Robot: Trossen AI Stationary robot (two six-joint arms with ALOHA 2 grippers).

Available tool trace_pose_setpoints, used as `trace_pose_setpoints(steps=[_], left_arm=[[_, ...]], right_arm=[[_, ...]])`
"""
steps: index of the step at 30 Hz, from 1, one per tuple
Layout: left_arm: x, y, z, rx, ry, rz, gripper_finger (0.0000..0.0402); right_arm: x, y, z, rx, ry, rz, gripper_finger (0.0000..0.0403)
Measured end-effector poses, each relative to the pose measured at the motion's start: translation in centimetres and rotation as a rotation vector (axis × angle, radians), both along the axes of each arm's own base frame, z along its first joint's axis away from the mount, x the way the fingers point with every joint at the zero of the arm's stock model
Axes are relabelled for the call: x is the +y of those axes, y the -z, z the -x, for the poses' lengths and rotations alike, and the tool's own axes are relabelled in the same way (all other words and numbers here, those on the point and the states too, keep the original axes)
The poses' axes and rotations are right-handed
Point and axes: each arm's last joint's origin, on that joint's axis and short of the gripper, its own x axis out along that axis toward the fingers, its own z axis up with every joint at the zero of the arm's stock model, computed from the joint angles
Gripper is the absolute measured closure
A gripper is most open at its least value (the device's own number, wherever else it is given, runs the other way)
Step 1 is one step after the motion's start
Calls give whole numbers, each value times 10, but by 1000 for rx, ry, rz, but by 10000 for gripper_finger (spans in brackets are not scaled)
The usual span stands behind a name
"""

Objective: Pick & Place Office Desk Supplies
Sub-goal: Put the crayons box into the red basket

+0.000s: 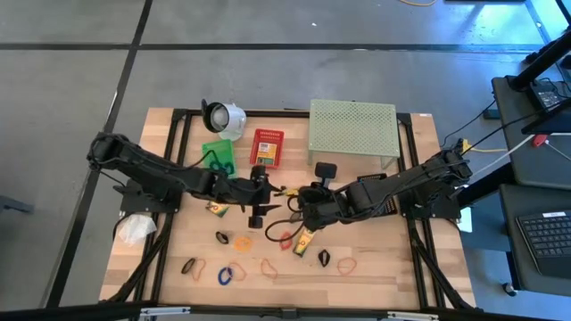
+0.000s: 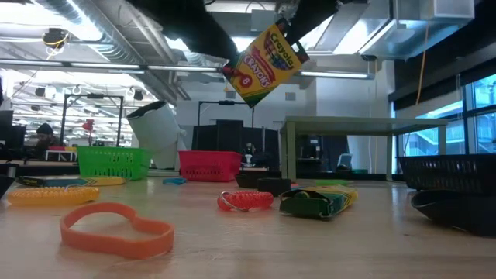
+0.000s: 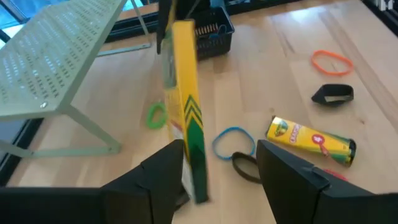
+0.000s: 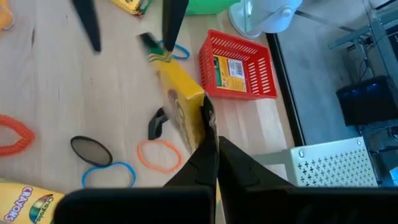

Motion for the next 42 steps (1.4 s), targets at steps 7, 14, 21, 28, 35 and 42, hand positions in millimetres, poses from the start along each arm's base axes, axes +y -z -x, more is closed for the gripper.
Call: trace_pose_setpoints(steps=[7, 14, 21, 28, 35, 42], left_arm=[[-1, 4, -13, 27, -39, -35, 203], [1, 6, -20, 35, -77, -59, 213], [1, 6, -20, 34, -78, -59, 289], [0, 7, -20, 36, -60, -36, 360], [0, 7, -20, 47, -54, -27, 376], [0, 9, -19, 62, -66, -20, 375]], right_arm=[[2, -2, -4, -39, -8, -16, 403], [4, -4, -8, -67, -51, -34, 403], [4, -4, -8, -65, -53, -33, 403], [4, -4, -8, -64, -55, -42, 401], [4, -3, -8, -84, -23, -101, 336], [3, -8, -6, -117, 9, -82, 218]])
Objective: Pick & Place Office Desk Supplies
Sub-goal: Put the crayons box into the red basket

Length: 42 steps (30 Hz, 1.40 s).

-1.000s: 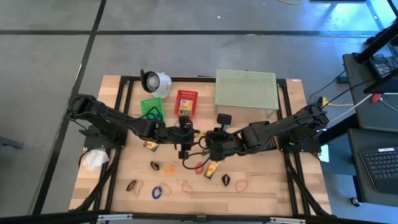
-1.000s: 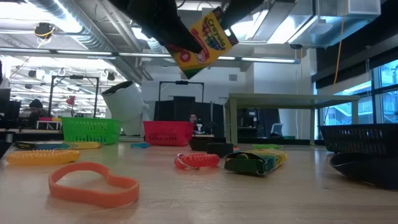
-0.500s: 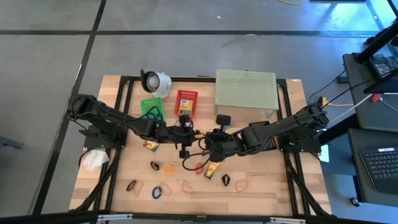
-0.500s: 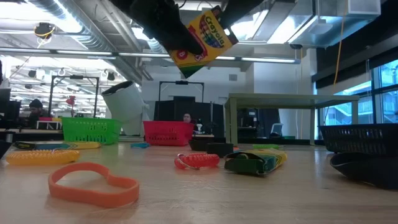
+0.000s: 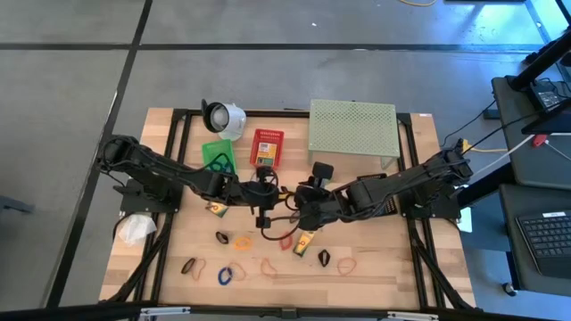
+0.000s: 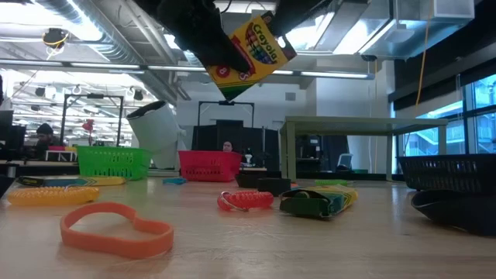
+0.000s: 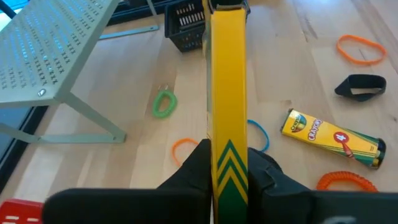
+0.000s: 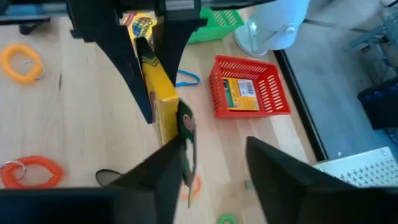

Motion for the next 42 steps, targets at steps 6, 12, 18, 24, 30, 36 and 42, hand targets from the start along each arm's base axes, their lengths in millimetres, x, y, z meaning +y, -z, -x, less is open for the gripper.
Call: trace_pose_setpoints(steps=[6, 12, 18, 24, 30, 36, 42], left_arm=[[5, -3, 5, 15, -55, -38, 374], [24, -15, 17, 18, -154, 9, 374], [68, -24, 29, 36, -312, 84, 374], [125, -15, 33, 57, -443, 227, 374], [171, 1, 38, 67, -574, 370, 373], [194, 22, 36, 106, -638, 434, 373], [203, 49, 27, 155, -677, 463, 373]], right_arm=[[-2, -13, 11, -36, 22, -11, 175], [-4, -28, 32, -42, 71, -54, 188], [6, -27, 53, 2, 139, -102, 203], [22, -14, 64, 12, 150, -129, 204], [36, 7, 76, 13, 173, -138, 204], [42, 27, 84, -6, 208, -136, 204], [45, 32, 85, -32, 229, -163, 204]])
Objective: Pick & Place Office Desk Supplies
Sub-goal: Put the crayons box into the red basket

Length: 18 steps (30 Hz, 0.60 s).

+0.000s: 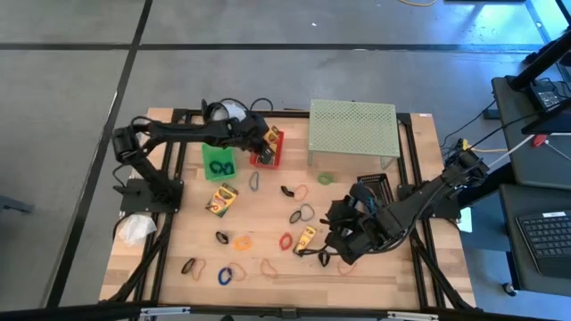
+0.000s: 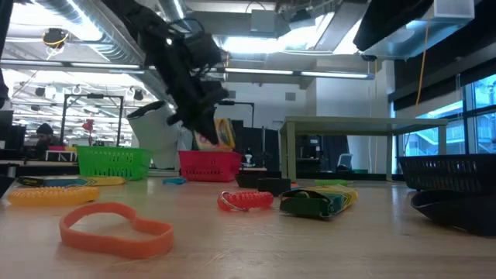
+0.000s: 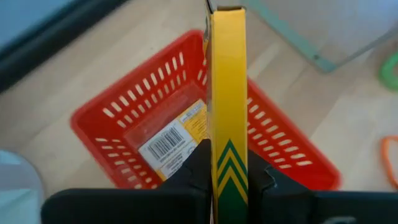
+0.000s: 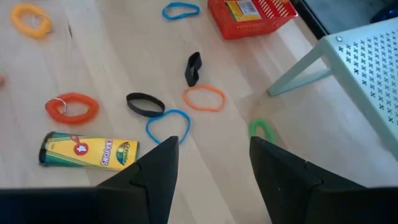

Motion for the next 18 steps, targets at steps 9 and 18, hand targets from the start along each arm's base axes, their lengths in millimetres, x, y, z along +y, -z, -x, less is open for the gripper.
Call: trace_pose_setpoints(steps=[9, 18], left_arm=[[3, 26, -9, 51, -18, 31, 359], [-1, 29, -11, 47, -3, 44, 318]], right_arm=[[2, -1, -1, -31, 0, 8, 204], [2, -1, -1, -32, -3, 9, 204]])
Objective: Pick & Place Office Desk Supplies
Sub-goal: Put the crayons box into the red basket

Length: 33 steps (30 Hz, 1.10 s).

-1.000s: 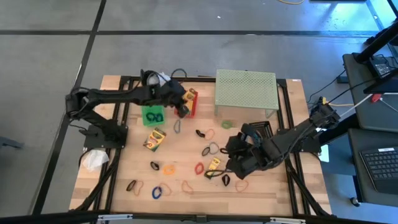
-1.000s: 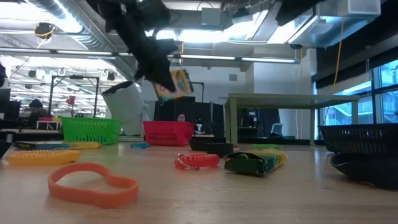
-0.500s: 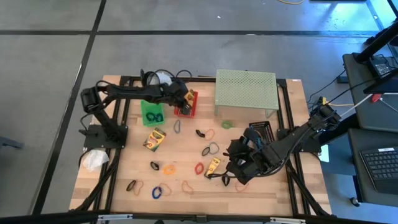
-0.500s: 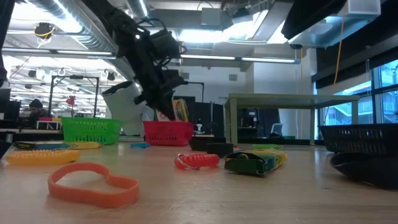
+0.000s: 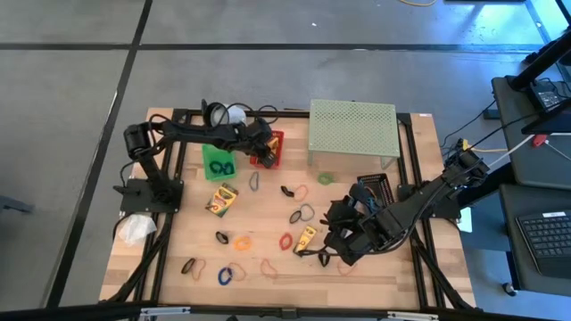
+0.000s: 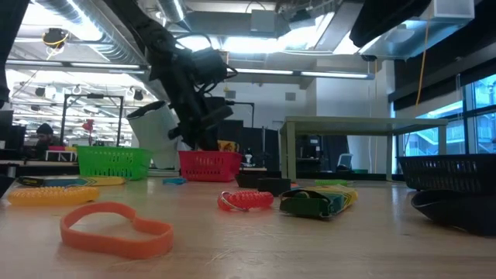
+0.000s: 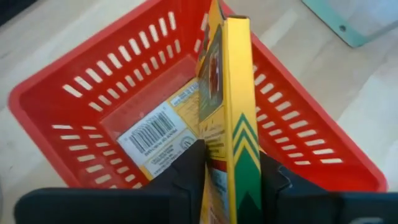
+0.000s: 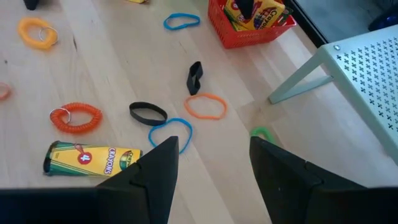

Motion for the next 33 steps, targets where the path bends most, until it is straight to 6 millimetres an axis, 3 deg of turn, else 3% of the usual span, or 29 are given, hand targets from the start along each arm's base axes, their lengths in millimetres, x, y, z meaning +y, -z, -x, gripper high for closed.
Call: trace_pose_setpoints(steps=[5, 17, 26, 30, 33], left_arm=[[-2, -5, -1, 5, 2, -8, 290], [2, -58, -21, -42, 53, -95, 222], [0, -72, -24, -71, 106, -51, 226], [-14, -96, -20, -150, 186, -48, 235], [-32, -125, -13, -238, 237, -107, 244]], right_arm=[[0, 0, 0, 0, 0, 0, 204], [1, 0, 0, 4, -3, -12, 204], [2, 0, -1, 0, -11, -34, 204], [4, 1, -1, 38, -45, -62, 204], [5, 2, -1, 74, -75, -96, 204]])
